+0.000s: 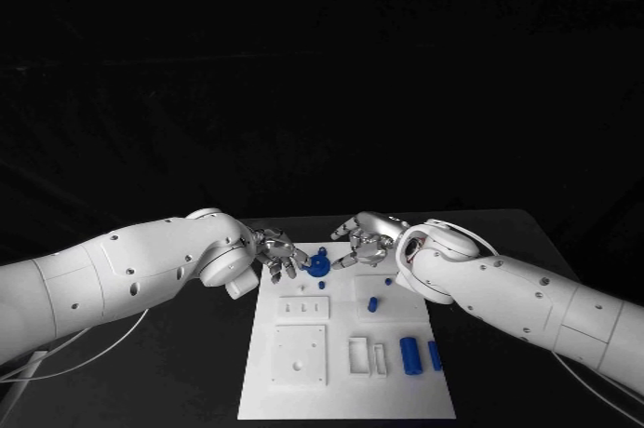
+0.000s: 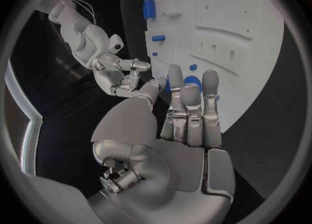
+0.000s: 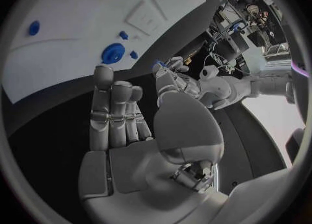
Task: Assemble the parts on the task board
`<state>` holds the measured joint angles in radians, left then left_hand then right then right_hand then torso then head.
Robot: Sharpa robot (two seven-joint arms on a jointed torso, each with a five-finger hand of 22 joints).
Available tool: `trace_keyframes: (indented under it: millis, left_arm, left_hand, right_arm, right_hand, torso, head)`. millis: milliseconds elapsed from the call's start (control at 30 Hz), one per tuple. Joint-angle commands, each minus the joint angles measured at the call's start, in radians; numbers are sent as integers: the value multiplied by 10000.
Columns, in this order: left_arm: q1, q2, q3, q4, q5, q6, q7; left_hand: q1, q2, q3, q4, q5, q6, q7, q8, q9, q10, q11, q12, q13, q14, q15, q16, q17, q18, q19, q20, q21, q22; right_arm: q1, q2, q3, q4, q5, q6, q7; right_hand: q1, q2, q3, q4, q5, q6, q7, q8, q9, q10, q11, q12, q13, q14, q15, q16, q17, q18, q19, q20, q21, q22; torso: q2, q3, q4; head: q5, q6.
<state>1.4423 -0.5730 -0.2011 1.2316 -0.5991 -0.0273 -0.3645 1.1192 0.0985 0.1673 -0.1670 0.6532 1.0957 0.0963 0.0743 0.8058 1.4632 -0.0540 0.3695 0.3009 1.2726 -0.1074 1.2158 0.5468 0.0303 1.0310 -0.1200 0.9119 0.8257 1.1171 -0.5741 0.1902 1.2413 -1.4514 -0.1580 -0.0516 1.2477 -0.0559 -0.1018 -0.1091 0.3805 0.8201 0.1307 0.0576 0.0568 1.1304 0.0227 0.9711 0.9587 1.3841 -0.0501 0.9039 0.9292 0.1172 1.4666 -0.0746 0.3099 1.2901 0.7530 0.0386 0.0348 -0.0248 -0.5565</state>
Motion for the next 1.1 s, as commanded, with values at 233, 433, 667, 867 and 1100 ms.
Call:
trace_keyframes:
  millis: [233, 433, 667, 867, 1100]
  left_arm:
    - [0, -161, -102, 171, -1227, -212, -1012]
    - [-7, -237, -269, 439, -2160, -415, -1421]
    - [-171, -207, -375, 686, -2798, -719, -1761]
    - [-423, -162, -391, 780, -3119, -1027, -1831]
    - [-668, -115, -396, 859, -3468, -1252, -1801]
  left_hand:
    - [-132, 20, 708, -901, 39, 1005, -857, -56, 687, 271, -64, -116, -3, 147, -21, 19, 138, 183, 47, -74, 52, 59]
    - [-185, -85, 707, -1017, 421, 1153, -892, -41, 589, 408, -110, -120, 3, 286, -65, 16, 220, 189, 181, -111, 43, 87]
    - [-352, -173, 845, -1096, 656, 1301, -947, -48, 568, 435, -168, 88, 42, 475, -125, -60, 435, 127, 589, -180, -551, 440]
    - [-399, -212, 833, -1071, 672, 1393, -983, -42, 585, 448, -184, 234, 49, 563, -146, -85, 648, 98, 789, -201, -1000, 1018]
    - [-455, -241, 794, -1053, 666, 1600, -1055, -38, 495, 480, -210, 456, 57, 764, -183, 6, 1095, 67, 1078, -231, -1550, 1673]
  right_arm:
    - [-58, -1120, 214, 182, 1273, -751, 497]
    - [-10, -1377, 486, -295, 2479, -1558, 632]
    - [154, -1285, 663, -1227, 3580, -2232, 743]
    - [281, -1107, 693, -1709, 3940, -2458, 825]
    - [348, -938, 703, -1923, 4063, -2487, 846]
  right_hand:
    - [-13, 167, -64, -122, 557, 903, -82, 14, 28, -201, -70, -224, -672, -92, -42, -161, -199, 57, 294, 34, -623, -101]
    - [-180, 190, -103, -103, 856, 1026, -102, 19, 33, -168, -91, -210, -787, -53, -60, -201, -269, 52, 314, 15, -860, -177]
    - [-336, 164, -122, -122, 994, 1121, -117, 23, 37, -165, -103, -182, -875, -35, -71, -221, -321, 46, 331, 3, -956, -226]
    - [-340, 185, -106, -150, 1053, 1140, -119, 24, 38, -175, -106, -178, -899, -37, -74, -231, -339, 45, 327, 0, -1019, -252]
    - [-360, 193, -91, -179, 1071, 1135, -120, 24, 38, -177, -107, -169, -919, -41, -74, -236, -352, 41, 330, -2, -1038, -268]
  torso:
    - [-38, 6, -71]
    - [-106, 35, -86]
    - [-186, 78, -21]
    - [-220, 84, 13]
    - [-197, 90, -8]
  head:
    - [54, -66]
    - [-27, -146]
    - [-71, -378]
    - [-100, -561]
    - [-120, -682]
